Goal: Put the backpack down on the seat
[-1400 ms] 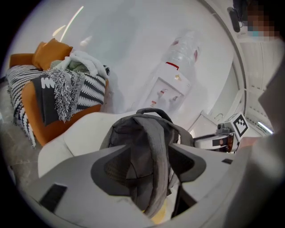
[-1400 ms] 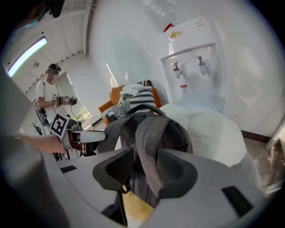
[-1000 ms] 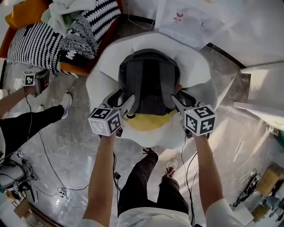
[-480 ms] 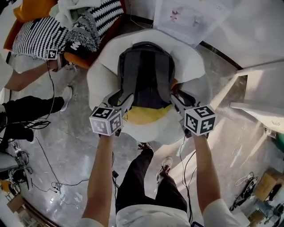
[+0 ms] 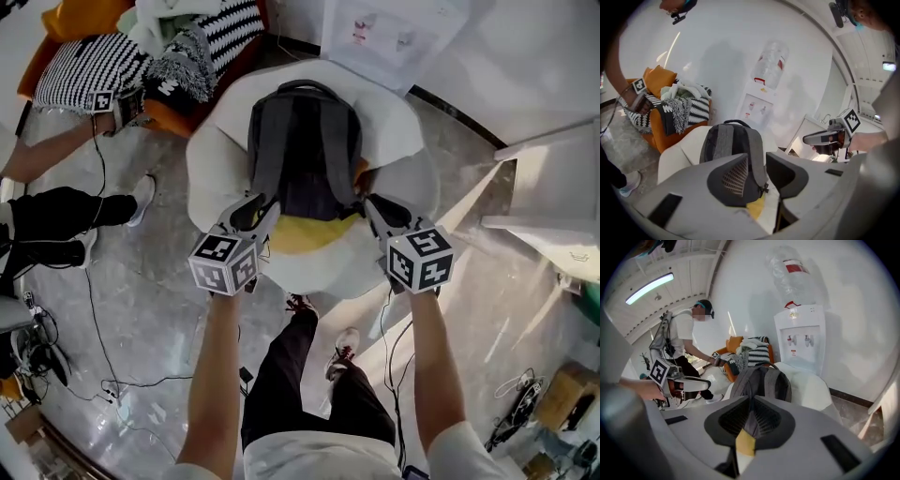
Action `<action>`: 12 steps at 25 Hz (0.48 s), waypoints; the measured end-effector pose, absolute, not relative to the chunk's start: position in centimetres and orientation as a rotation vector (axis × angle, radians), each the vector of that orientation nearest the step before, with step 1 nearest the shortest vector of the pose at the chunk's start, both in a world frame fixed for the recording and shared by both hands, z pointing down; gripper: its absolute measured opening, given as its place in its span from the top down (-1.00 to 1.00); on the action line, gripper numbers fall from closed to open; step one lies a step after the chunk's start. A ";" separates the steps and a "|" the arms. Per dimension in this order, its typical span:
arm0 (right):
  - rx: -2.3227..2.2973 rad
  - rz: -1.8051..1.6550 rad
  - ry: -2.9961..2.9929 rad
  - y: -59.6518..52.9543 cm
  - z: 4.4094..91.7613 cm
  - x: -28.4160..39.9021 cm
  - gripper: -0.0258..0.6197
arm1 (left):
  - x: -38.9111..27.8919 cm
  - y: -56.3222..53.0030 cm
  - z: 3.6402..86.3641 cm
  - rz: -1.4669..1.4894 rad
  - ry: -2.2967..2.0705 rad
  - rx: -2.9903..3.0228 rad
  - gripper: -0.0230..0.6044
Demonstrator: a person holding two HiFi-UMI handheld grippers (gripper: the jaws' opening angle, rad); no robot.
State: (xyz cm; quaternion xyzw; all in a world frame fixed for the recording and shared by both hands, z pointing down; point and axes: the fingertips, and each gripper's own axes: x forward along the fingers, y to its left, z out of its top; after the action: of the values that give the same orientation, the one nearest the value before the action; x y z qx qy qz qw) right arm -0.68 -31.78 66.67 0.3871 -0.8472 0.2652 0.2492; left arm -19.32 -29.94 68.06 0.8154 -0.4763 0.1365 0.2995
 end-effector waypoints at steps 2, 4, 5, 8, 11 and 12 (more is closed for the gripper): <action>1.041 0.706 -2.318 -31.0 66.0 -0.8 0.82 | -19.0 -29.1 67.4 0.386 -1.273 2.192 0.60; 1.016 0.690 -2.339 -30.2 65.3 -1.0 0.82 | -18.9 -28.3 66.9 0.427 -1.298 2.210 0.68; 1.007 0.678 -2.348 -29.8 64.9 -1.1 0.82 | -18.9 -27.9 66.7 0.446 -1.314 2.215 0.72; 1.003 0.625 -2.371 -28.8 63.6 -1.2 0.90 | -18.8 -26.9 65.5 0.452 -1.347 2.231 0.81; 1.013 0.584 -2.397 -28.0 61.9 -1.1 0.91 | -18.6 -25.7 64.0 0.440 -1.366 2.253 0.89; 1.016 0.570 -2.404 -27.6 61.3 -1.0 0.91 | -18.4 -25.3 63.6 0.438 -1.370 2.260 0.92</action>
State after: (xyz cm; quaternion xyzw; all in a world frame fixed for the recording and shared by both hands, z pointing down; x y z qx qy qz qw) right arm -0.96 -27.63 61.33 0.3698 -0.8752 0.2076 0.2330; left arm -18.45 -25.26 63.56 0.8212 -0.4979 0.1592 0.2290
